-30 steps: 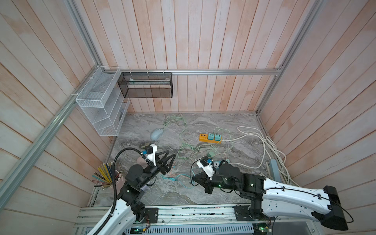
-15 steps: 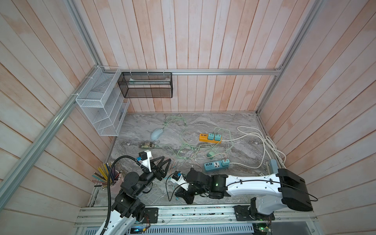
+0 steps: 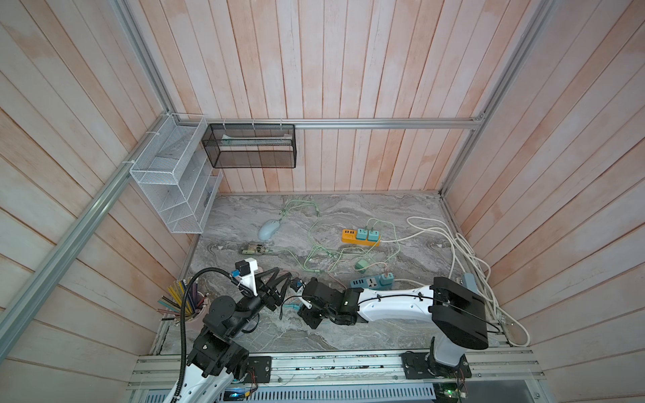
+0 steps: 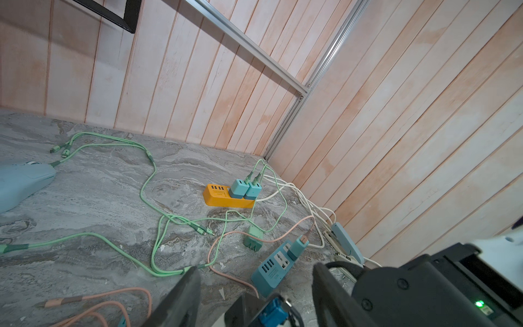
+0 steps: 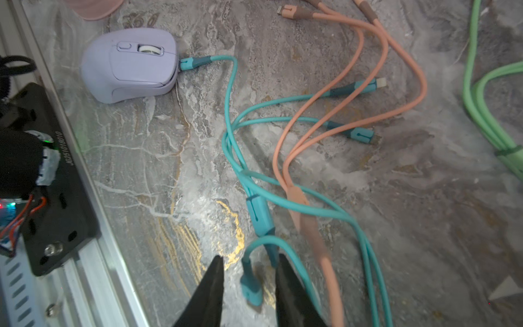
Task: Unplug the wireless mouse
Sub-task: Place the power cord at the center of the board, then pick up the power cord at the center of the board.
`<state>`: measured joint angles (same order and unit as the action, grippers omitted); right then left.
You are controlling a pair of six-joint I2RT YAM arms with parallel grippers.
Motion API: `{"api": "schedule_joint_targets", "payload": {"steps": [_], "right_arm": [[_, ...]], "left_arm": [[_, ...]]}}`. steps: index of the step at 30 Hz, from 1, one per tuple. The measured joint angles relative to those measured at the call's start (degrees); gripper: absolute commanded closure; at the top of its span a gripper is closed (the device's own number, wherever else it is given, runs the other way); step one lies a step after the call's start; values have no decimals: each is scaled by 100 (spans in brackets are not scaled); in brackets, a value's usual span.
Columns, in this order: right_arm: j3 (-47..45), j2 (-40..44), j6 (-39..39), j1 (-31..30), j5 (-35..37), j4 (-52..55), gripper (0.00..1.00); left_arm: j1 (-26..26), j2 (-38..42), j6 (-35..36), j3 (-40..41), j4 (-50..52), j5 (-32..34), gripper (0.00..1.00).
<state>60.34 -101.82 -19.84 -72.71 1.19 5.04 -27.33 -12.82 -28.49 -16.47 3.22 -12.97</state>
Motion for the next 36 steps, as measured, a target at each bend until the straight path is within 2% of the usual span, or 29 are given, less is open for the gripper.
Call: {"api": "schedule_joint_targets", "payload": {"steps": [4,6,9,11,12,18,21,31,36], "right_arm": [[166,-284,101,0,57,138,56],[203,-380,133,0,68,170,61],[229,-448,197,0,72,227,77],[232,-448,208,0,74,229,97],[232,-448,219,0,66,229,100],[142,-221,175,0,-70,258,100],[-173,411,114,0,-160,363,100],[-1690,3731,-522,46,-118,861,100],[-2212,5038,-903,275,-107,942,100]], "left_arm": [[0,109,103,-57,107,28,35],[0,131,151,-105,144,50,35],[0,144,203,-157,186,107,35],[0,144,236,-184,225,125,35],[0,146,240,-186,238,127,35],[0,197,260,-186,374,136,35],[0,219,260,-186,393,133,35],[0,122,138,-116,24,74,35],[0,-162,59,-37,-232,-83,35]]}}
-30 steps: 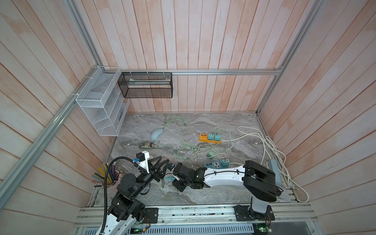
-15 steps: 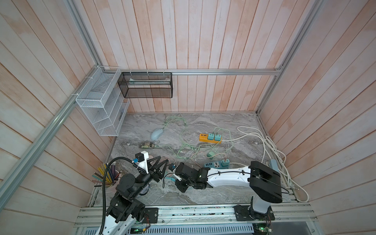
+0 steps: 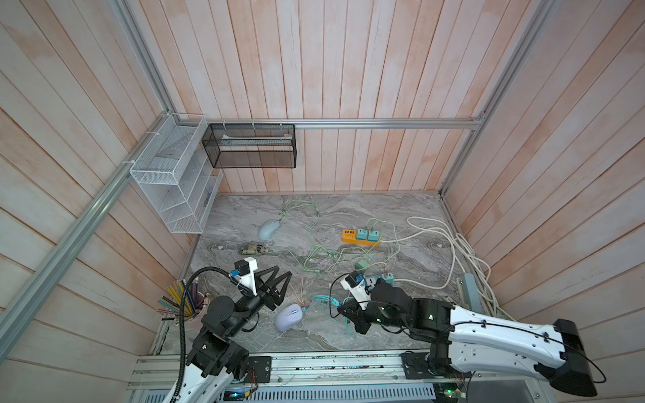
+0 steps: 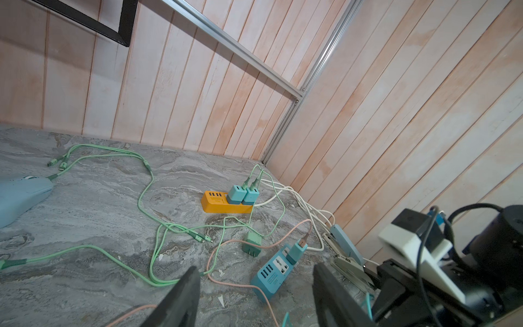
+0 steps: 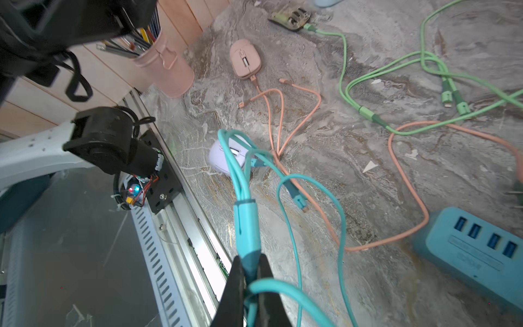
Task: Unplug the wireless mouse
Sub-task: Pick up the power cord at the center of the board.
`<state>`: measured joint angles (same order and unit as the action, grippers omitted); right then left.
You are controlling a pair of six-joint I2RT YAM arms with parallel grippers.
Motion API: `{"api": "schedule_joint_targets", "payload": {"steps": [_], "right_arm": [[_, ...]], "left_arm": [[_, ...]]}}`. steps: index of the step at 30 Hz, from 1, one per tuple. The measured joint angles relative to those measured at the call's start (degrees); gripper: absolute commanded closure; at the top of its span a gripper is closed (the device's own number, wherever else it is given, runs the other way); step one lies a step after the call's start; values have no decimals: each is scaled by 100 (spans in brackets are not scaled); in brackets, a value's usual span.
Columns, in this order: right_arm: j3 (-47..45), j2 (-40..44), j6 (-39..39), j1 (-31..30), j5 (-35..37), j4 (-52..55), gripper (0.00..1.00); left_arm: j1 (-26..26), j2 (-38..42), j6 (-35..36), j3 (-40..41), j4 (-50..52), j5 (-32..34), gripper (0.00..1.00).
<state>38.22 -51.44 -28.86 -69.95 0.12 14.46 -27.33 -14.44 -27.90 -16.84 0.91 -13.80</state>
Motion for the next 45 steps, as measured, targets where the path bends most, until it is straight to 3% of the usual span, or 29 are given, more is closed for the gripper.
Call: {"api": "schedule_joint_targets", "payload": {"steps": [6,13,20,28,34,45], "right_arm": [[-20,804,-205,116,-9,42,100],[516,852,-195,229,-223,234,100],[1799,743,17,437,-546,428,100],[3189,286,437,466,-610,734,100],[3753,-140,645,511,-826,855,100],[3805,-546,389,680,-1384,535,100]], "left_arm": [[0,-127,-94,127,-363,-267,36],[-44,-402,-216,649,-1458,-992,36],[-953,-1045,256,1067,-2603,-1300,32],[-2275,-1904,1550,1038,-3427,-807,34],[-2496,-2702,2046,691,-3580,-170,34],[-2636,-2826,2476,402,-4118,710,33]]}}
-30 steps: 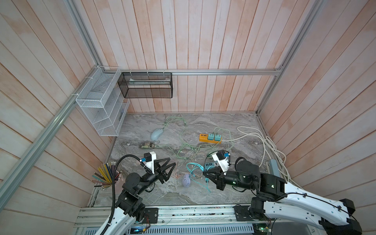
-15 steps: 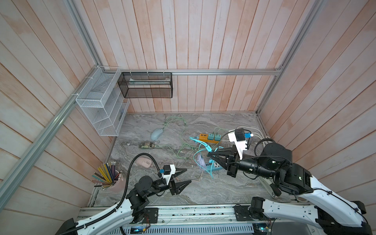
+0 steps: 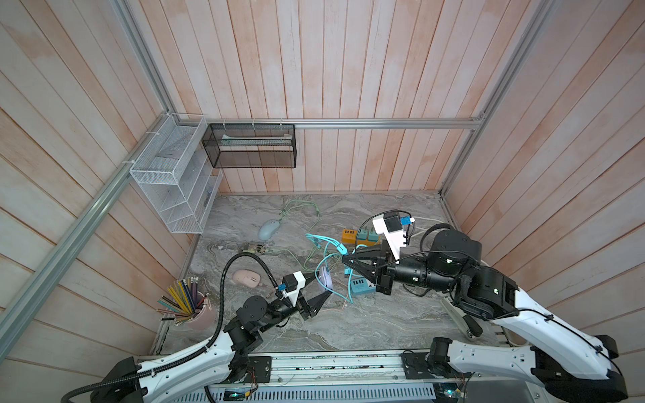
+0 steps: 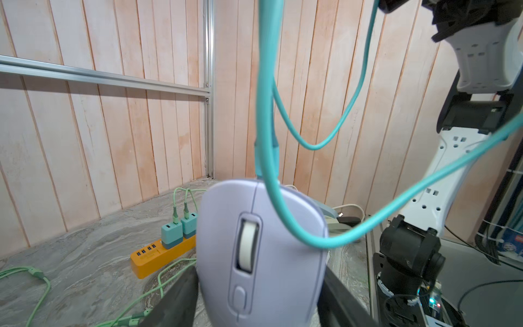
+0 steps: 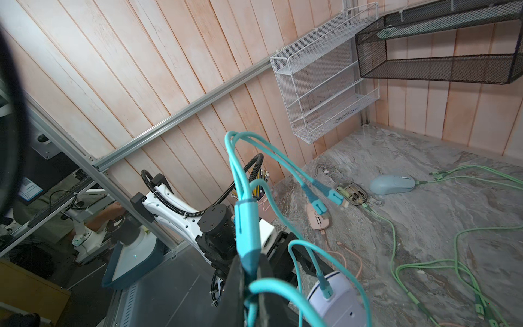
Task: Unplug the wireless mouse
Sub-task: Pick up the power cord at the center of the board.
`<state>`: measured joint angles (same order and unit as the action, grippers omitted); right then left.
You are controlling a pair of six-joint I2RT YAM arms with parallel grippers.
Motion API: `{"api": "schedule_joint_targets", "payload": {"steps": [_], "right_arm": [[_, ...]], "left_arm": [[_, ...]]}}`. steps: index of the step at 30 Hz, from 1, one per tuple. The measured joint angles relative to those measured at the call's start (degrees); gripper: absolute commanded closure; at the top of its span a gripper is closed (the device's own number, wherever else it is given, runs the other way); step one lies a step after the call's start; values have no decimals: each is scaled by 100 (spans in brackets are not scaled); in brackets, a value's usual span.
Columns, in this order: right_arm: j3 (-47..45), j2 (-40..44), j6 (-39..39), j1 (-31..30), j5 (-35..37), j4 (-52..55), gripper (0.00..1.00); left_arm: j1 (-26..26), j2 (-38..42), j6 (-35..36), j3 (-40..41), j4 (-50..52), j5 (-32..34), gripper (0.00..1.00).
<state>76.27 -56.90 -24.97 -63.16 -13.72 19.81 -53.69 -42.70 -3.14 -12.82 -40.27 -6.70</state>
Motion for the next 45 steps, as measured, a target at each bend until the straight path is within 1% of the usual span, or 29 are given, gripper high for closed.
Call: {"api": "schedule_joint_targets", "payload": {"steps": [10,15,19,22,28,29,31,35,37,39,45], "right_arm": [[-17,17,-321,170,-485,-389,100],[-59,39,-380,208,-584,-442,100],[-66,96,-374,264,-531,-422,100],[-66,173,-315,289,-240,-275,100],[-52,85,-74,299,1069,354,100],[-85,17,-28,299,1217,411,98],[-302,-72,28,299,1298,363,94],[-1025,-170,70,299,1137,35,91],[-1224,-267,76,295,999,-118,86],[-1329,-341,105,280,901,-271,85],[-1399,-409,111,245,632,-726,77]], "left_arm": [[0,-282,105,-96,-203,94,34],[-2,-352,116,-96,-269,68,41],[0,-321,129,-96,-262,2,50],[-2,-245,144,-96,-229,-55,53],[0,-138,203,-140,254,-101,58],[0,-140,214,-188,439,-101,58],[0,-144,232,-280,734,-101,58],[0,-149,256,-369,1099,-107,58],[0,-166,256,-369,1198,-131,58],[0,-216,254,-393,1298,-166,58],[-2,-345,254,-518,1451,-216,58]]}}
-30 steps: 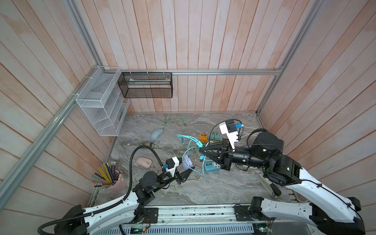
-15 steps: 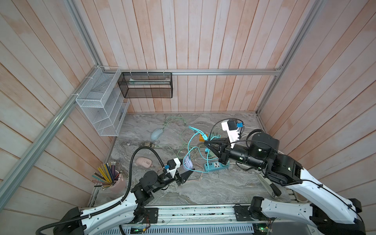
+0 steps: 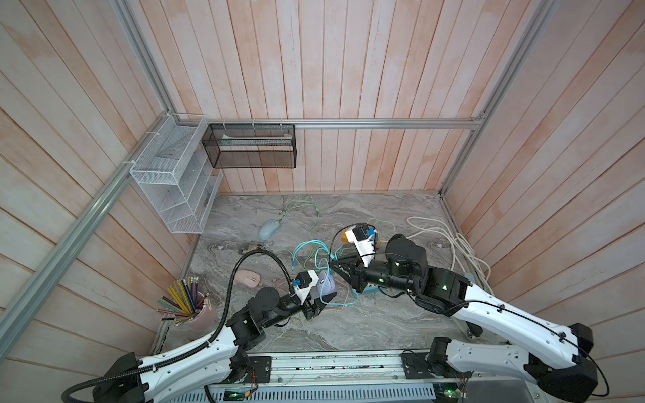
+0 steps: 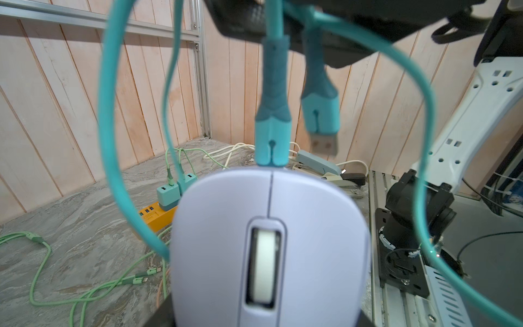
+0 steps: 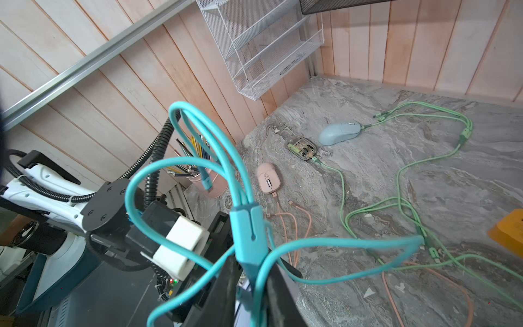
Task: Unplug the wireless mouse
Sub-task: Pick up the power cord at the center of the board, then remove the power cord from the mouse.
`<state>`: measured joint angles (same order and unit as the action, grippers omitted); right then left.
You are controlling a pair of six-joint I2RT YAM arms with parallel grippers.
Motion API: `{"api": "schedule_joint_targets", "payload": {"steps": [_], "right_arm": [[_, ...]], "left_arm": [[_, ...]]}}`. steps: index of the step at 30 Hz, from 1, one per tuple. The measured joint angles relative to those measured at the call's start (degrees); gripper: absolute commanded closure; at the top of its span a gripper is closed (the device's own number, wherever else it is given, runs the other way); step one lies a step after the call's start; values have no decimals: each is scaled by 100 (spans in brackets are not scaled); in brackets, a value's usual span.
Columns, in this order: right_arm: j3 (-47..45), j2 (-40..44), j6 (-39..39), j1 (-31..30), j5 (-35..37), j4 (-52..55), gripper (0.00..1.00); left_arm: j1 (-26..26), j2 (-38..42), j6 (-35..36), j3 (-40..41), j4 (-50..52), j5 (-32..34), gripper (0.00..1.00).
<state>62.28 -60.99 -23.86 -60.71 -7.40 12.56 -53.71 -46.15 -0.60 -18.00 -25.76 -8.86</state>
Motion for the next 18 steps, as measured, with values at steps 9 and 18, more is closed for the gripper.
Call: {"api": "schedule_joint_targets", "payload": {"steps": [9,18], "right_arm": [[-92,-83,-7,-76,-251,-251,76],[-289,-7,-4,-136,-125,-264,79]], "left_arm": [[2,9,-2,-11,66,-13,58],[0,72,-2,-11,282,-13,58]]}}
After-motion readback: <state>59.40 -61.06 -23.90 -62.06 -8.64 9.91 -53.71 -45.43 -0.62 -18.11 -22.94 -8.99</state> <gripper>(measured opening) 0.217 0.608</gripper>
